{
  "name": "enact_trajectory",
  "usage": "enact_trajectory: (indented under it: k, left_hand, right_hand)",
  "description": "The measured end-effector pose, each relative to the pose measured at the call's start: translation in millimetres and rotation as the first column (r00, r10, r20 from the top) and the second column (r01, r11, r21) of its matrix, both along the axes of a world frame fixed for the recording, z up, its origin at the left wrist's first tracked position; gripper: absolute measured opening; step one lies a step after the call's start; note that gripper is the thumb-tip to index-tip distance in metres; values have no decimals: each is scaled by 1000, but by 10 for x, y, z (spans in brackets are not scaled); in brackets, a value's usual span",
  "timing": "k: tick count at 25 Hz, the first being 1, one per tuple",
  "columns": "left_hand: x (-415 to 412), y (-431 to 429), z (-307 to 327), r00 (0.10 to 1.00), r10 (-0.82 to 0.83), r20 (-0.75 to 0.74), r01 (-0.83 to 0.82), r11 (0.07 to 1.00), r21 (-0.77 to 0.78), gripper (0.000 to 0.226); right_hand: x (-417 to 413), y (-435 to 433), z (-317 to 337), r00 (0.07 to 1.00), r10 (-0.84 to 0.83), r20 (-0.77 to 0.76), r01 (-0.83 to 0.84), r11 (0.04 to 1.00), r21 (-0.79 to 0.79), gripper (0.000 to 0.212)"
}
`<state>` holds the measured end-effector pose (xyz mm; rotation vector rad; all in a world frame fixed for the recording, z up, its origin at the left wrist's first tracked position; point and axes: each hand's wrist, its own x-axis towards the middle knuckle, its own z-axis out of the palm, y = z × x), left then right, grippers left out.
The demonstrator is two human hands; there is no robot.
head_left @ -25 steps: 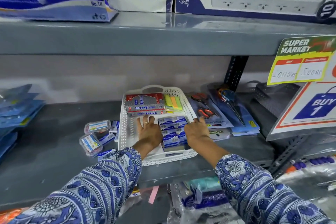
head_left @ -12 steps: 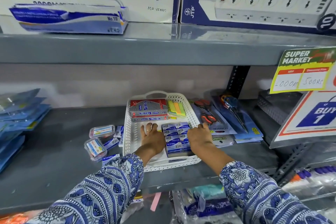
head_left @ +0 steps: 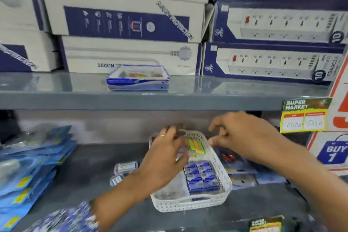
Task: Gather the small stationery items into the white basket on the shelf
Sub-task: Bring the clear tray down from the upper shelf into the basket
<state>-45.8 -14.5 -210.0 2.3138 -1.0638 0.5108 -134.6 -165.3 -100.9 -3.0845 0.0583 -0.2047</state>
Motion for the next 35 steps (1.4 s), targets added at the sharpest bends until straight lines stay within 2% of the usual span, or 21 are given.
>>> enact_trajectory:
  k: [3, 6, 8, 10, 12, 15, 17, 19, 23, 29, 32, 35]
  left_hand:
    - [-399, 320, 476, 976, -126, 176, 149, 982, -119, 29]
    - [-495, 506, 934, 891, -62, 450, 160, 970, -183, 23]
    - [-389, 572, 1240, 864, 30, 503, 121, 957, -265, 24]
    - [-192, 644, 1542, 867, 190, 460, -28, 942, -336, 27]
    - [63, 713, 1756, 842, 376, 386, -283, 918, -278, 29]
    - [369, 811, 1912, 738, 601, 308, -642, 766, 43, 38]
    - [484, 860, 1936, 690, 670, 274, -723, 663, 197, 45]
    - [556, 889, 1947, 677, 701, 225, -735, 624, 267, 45]
    - [603, 873, 1935, 697, 712, 85, -690, 636, 346, 39]
    - [523, 826, 1953, 701, 709, 70, -673, 627, 392, 24]
    - [373, 756, 1986, 733, 675, 87, -651, 658, 379, 36]
    - [124, 667, 1967, 792, 605, 79, -591, 727, 351, 40]
  right_hand:
    - [-214, 193, 548, 983, 76, 165, -90, 993, 80, 20]
    - [-79, 305, 904, 942, 133, 308, -181, 974, 133, 15]
    - [135, 360, 1043, 930, 144, 339, -217, 957, 190, 17]
    - [398, 438, 1108, 939, 145, 313, -224, 947, 232, 24]
    - [668, 508, 1103, 961, 133, 245, -199, 942, 272, 30]
    - [986, 573, 1038, 989, 80, 123, -121, 922, 369, 32]
    - [1116, 583, 982, 998, 54, 42, -67, 884, 462, 26]
    - [1182, 583, 946, 999, 38, -11, -26, 847, 532, 23]
    - [1202, 580, 932, 999, 15, -47, 17, 791, 612, 29]
    - [1077, 572, 939, 999, 33, -1, -24, 757, 653, 27]
    - [861, 460, 965, 998, 50, 36, -62, 758, 649, 25]
    - [534, 268, 952, 998, 50, 41, -65, 770, 635, 25]
